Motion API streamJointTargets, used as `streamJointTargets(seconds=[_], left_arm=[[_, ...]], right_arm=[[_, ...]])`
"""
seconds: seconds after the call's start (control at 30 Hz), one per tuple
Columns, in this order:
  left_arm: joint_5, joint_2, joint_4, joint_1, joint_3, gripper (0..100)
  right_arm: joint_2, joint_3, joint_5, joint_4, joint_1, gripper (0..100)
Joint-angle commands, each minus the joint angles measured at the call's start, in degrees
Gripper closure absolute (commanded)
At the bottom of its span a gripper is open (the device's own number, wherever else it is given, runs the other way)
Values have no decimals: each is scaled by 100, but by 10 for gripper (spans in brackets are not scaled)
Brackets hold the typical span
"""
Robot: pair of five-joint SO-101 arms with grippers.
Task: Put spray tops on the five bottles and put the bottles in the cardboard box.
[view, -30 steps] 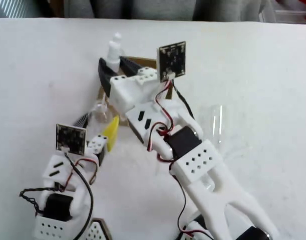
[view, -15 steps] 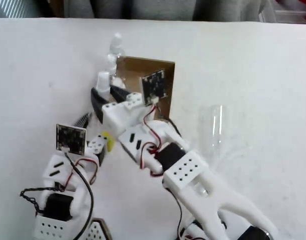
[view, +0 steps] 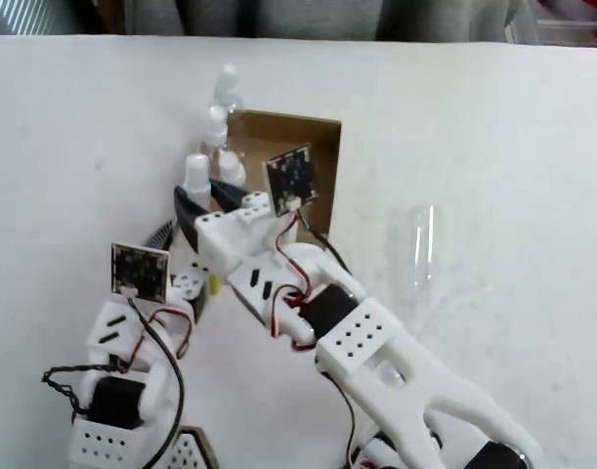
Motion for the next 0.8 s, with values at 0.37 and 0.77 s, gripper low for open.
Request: streamJointTargets(seconds=[0.37, 0.77], left_arm=[[18, -92, -185, 57, -53, 828], [18, -92, -281, 31, -53, 828]], right_arm=[[-822, -70, 176, 1077, -189, 681], [-2721, -18, 246, 2466, 242, 674]])
